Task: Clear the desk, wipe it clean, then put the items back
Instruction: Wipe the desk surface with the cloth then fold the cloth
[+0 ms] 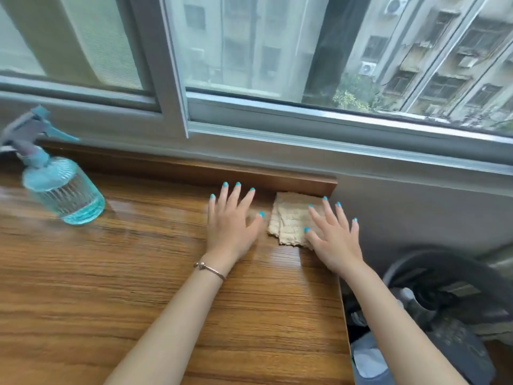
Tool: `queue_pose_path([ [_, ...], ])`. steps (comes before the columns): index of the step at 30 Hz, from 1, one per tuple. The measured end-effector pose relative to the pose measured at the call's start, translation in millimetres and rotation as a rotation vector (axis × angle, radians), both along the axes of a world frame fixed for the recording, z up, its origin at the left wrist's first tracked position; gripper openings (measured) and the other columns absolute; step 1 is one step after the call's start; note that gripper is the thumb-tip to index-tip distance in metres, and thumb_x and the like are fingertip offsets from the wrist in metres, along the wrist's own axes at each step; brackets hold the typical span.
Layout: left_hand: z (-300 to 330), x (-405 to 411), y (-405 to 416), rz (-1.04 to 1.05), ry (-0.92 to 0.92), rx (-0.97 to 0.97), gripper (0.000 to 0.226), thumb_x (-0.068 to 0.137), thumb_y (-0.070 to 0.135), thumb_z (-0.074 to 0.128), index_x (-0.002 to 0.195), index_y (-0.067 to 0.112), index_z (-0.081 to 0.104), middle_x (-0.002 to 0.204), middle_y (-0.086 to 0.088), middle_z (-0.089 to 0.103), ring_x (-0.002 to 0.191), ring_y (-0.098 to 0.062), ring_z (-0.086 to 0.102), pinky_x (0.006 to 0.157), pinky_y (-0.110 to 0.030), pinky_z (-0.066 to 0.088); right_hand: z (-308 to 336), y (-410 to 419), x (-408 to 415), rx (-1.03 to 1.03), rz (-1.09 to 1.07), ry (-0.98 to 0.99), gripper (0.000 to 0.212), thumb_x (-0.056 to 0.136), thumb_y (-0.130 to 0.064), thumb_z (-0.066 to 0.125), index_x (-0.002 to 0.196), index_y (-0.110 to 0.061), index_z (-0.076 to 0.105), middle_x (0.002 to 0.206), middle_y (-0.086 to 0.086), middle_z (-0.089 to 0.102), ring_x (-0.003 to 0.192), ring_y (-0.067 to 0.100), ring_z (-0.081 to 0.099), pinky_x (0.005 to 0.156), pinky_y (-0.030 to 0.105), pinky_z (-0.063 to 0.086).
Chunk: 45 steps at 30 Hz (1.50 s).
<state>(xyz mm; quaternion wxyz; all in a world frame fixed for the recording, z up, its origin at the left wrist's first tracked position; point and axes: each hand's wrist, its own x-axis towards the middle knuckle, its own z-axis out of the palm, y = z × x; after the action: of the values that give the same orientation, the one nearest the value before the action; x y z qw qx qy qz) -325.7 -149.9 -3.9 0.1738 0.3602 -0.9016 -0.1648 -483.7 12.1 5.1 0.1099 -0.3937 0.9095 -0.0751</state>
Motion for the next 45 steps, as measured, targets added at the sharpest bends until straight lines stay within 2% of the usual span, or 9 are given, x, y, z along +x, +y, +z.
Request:
queue_pose_path([
  [4,6,105,-43,0.495,0.491,-0.011,0.084,0.086,0.033,0.069,0.152,0.021,0.019,0.157,-0.012,0.022,0.143,-0.030,0.021,0.116,-0.041,0.018,1,-18,49,-0.313,0.116,-0.077,0.061,0.096,-0.029,0.056,0.139,-0.056,0.022,0.162,-0.006,0.007,0.151,0.021,0.001,0.119,0.052,0.008],
  [8,11,182,-101,0.790,0.632,0.009,0.107,0.070,0.036,0.083,0.147,0.028,0.009,0.156,-0.017,0.010,0.133,-0.039,0.025,0.109,-0.051,0.025,-7,-48,118,-0.570,0.274,-0.193,0.063,0.089,-0.016,0.064,0.137,-0.049,0.042,0.157,-0.006,0.016,0.149,0.026,0.015,0.115,0.040,0.013],
  [16,17,221,-173,0.418,0.704,0.267,0.087,0.074,0.025,0.082,0.139,0.041,0.026,0.143,0.002,0.041,0.127,-0.016,0.045,0.100,-0.046,0.047,-6,-73,180,-0.577,0.387,-0.239,0.080,0.089,-0.010,0.068,0.132,-0.068,0.033,0.160,-0.018,0.009,0.148,0.004,0.007,0.112,0.025,0.009],
  [21,11,183,-144,0.123,0.644,0.370,0.087,0.072,0.027,0.083,0.126,0.061,0.024,0.141,0.003,0.043,0.124,-0.018,0.048,0.093,-0.039,0.049,-13,-58,154,-0.237,0.034,-0.091,0.066,0.096,-0.034,0.056,0.147,-0.046,0.015,0.162,-0.006,0.005,0.151,0.022,0.005,0.119,0.036,0.011],
  [26,4,91,-77,-0.191,0.653,0.412,0.087,0.070,0.022,0.085,0.130,0.047,0.028,0.138,-0.001,0.043,0.116,-0.015,0.049,0.087,-0.030,0.045,-10,-22,134,-0.049,-0.198,-0.046,0.060,0.100,-0.049,0.037,0.154,-0.040,0.013,0.164,-0.007,-0.003,0.151,0.021,-0.004,0.121,0.047,0.003],
  [32,4,10,-26,-0.287,0.753,0.476,0.085,0.072,0.015,0.084,0.133,0.040,0.030,0.138,-0.001,0.035,0.121,-0.005,0.040,0.100,-0.022,0.037,3,25,140,-0.144,-0.240,-0.059,0.060,0.100,-0.043,0.043,0.152,-0.042,0.013,0.163,-0.007,-0.006,0.150,0.014,-0.008,0.120,0.042,0.004],
  [37,-2,-13,-33,-0.287,0.755,0.427,0.086,0.071,0.012,0.084,0.133,0.037,0.030,0.136,-0.001,0.037,0.118,-0.004,0.039,0.092,-0.003,0.032,-1,70,149,-0.355,-0.291,-0.182,0.063,0.098,-0.032,0.053,0.140,-0.056,0.014,0.155,-0.023,-0.008,0.149,0.007,-0.008,0.122,0.041,0.006],
  [42,-1,-21,-20,-0.175,0.686,0.364,0.087,0.074,0.017,0.082,0.139,0.035,0.026,0.142,-0.006,0.036,0.126,-0.017,0.036,0.102,-0.038,0.038,-3,100,140,-0.432,-0.318,-0.260,0.062,0.098,-0.030,0.052,0.141,-0.057,0.017,0.158,-0.024,-0.006,0.148,0.002,-0.007,0.122,0.037,0.009],
  [45,7,-23,-5,0.000,0.543,0.216,0.097,0.076,0.034,0.079,0.149,0.030,0.015,0.156,-0.014,0.021,0.143,-0.030,0.018,0.114,-0.049,0.026,-5,131,129,-0.485,-0.328,-0.300,0.061,0.098,-0.030,0.052,0.136,-0.063,0.018,0.158,-0.025,-0.004,0.147,-0.001,-0.004,0.121,0.034,0.010],
])
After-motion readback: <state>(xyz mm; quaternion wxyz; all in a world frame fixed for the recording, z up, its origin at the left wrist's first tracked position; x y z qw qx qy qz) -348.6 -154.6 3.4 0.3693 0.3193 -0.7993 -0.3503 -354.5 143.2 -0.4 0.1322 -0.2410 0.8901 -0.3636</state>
